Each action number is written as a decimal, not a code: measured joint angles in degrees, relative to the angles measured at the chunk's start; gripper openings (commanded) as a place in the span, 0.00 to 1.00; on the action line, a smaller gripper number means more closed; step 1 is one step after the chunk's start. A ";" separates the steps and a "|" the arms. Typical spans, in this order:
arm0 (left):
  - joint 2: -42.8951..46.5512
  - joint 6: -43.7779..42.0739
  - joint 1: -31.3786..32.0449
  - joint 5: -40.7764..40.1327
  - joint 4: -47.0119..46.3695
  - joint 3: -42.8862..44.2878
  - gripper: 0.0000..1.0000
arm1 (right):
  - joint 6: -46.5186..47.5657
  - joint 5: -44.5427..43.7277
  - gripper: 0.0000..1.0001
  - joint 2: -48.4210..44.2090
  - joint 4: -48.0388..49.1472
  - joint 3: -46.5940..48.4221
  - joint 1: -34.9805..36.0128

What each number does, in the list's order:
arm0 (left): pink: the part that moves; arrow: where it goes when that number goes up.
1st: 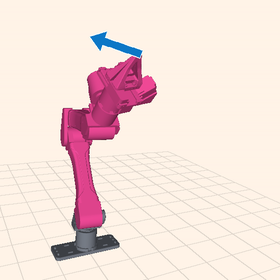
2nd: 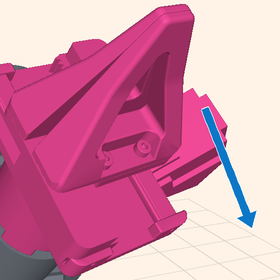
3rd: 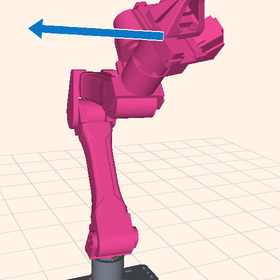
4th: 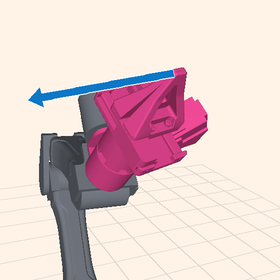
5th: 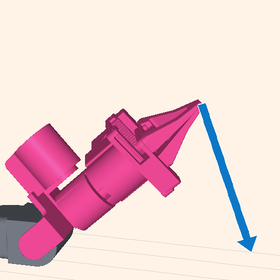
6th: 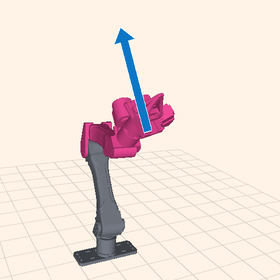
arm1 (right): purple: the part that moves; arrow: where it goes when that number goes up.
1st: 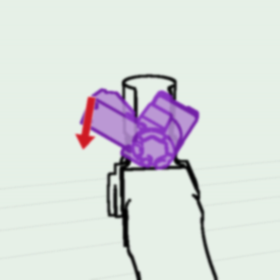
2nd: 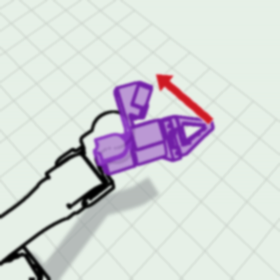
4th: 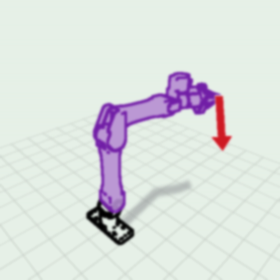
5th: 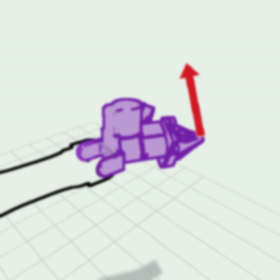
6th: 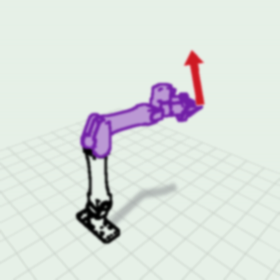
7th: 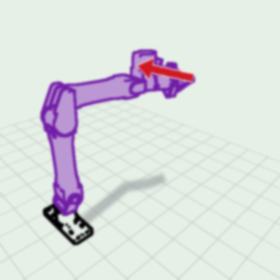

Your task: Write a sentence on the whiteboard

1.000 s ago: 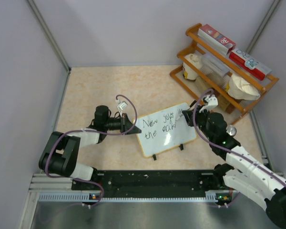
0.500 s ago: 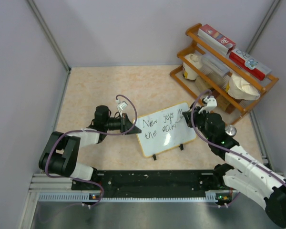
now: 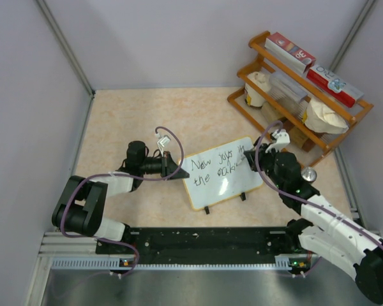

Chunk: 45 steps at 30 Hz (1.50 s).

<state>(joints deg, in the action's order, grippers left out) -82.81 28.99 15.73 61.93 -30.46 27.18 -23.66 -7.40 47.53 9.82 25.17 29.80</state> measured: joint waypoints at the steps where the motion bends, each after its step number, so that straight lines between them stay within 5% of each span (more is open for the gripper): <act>1: 0.00 0.02 0.00 -0.02 0.02 0.00 0.00 | -0.02 0.22 0.00 -0.28 -0.13 -0.35 0.00; 45: 0.00 0.02 0.00 0.00 0.00 0.02 0.00 | -0.61 1.57 0.00 0.90 1.88 -1.36 -1.81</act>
<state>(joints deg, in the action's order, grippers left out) -82.81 29.02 15.73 61.93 -30.46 27.20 -24.27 -5.82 48.42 11.70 23.81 27.99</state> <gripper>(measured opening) 0.067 0.065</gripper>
